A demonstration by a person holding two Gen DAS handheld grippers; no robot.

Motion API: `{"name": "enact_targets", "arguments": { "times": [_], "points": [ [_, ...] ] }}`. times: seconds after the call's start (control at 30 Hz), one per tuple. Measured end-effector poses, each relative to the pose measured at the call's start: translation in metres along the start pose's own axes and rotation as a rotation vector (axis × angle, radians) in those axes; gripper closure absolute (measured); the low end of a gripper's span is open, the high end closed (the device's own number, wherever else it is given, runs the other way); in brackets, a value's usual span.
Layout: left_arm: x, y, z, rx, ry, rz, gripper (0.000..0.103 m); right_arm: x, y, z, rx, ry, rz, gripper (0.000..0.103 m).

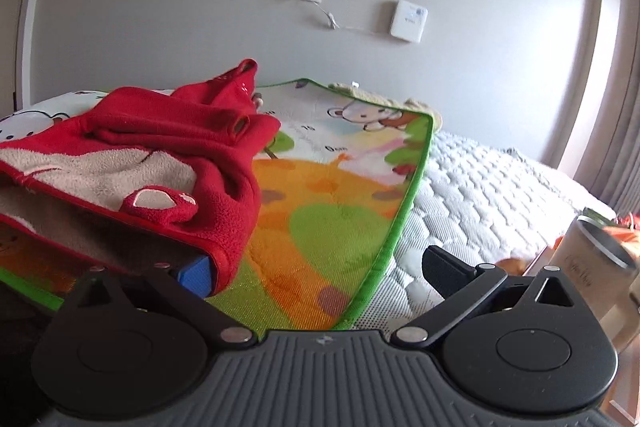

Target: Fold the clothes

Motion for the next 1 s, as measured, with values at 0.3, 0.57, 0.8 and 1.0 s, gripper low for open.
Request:
{"name": "enact_targets", "arguments": {
  "times": [0.3, 0.57, 0.8, 1.0],
  "points": [
    [-0.009, 0.005, 0.026, 0.037, -0.067, -0.038, 0.000, 0.002, -0.014, 0.021, 0.009, -0.008, 0.023, 0.000],
    [0.020, 0.009, 0.091, 0.035, -0.112, -0.043, 0.000, 0.053, -0.029, 0.073, 0.045, -0.014, -0.005, 0.000],
    [0.058, 0.015, 0.142, 0.001, -0.121, -0.015, 0.000, 0.106, -0.033, 0.111, 0.061, -0.022, -0.047, 0.000],
    [0.080, 0.022, 0.178, 0.060, -0.156, 0.040, 0.000, 0.157, -0.033, 0.150, 0.072, -0.029, -0.088, 0.000]
  ]
}}
Point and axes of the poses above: each gripper's, at about its wrist camera, not at the fingertips, and x roughly the way its jaws point, y to its left, z to its top, the point moved 6 cm from there along x, roughly the way its jaws point, and after that the axes turned 5 degrees about y, right-handed, at the moved point
